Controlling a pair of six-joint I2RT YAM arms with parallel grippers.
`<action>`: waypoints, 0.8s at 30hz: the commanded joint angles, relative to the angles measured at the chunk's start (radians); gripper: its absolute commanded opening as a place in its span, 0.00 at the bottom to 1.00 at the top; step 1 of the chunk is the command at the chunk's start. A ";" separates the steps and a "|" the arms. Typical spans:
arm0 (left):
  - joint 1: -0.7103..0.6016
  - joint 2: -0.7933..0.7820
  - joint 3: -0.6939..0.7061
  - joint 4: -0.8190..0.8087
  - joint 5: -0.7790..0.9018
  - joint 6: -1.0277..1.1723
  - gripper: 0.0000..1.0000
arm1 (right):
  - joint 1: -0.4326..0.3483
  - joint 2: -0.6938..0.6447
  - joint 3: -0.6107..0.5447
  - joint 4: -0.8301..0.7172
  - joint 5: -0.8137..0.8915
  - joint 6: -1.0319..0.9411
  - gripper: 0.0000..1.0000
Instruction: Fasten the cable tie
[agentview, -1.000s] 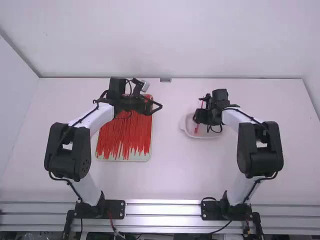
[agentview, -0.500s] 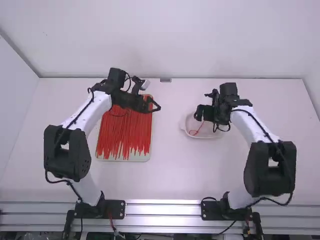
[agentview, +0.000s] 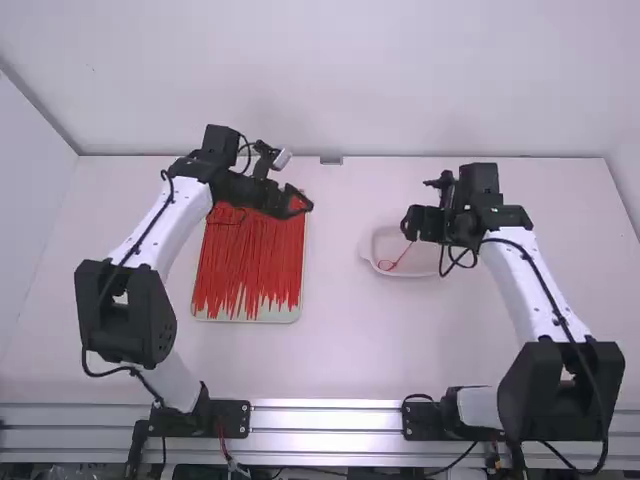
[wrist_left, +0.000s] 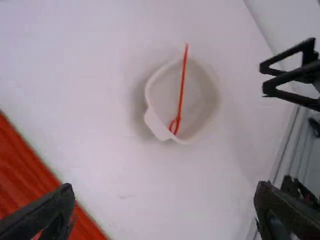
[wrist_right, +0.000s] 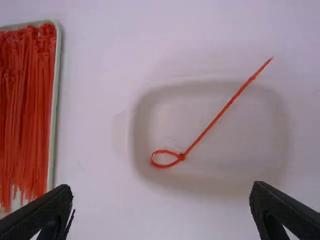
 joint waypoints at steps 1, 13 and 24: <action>0.048 -0.077 -0.035 0.017 -0.036 -0.044 0.91 | -0.027 -0.056 -0.039 0.018 0.050 -0.049 0.91; 0.088 -0.262 -0.220 0.202 -0.220 -0.152 0.72 | -0.027 -0.254 -0.237 0.216 0.248 -0.094 0.71; 0.088 -0.493 -0.451 0.433 -0.451 -0.152 0.49 | -0.027 -0.501 -0.484 0.463 0.277 -0.094 0.47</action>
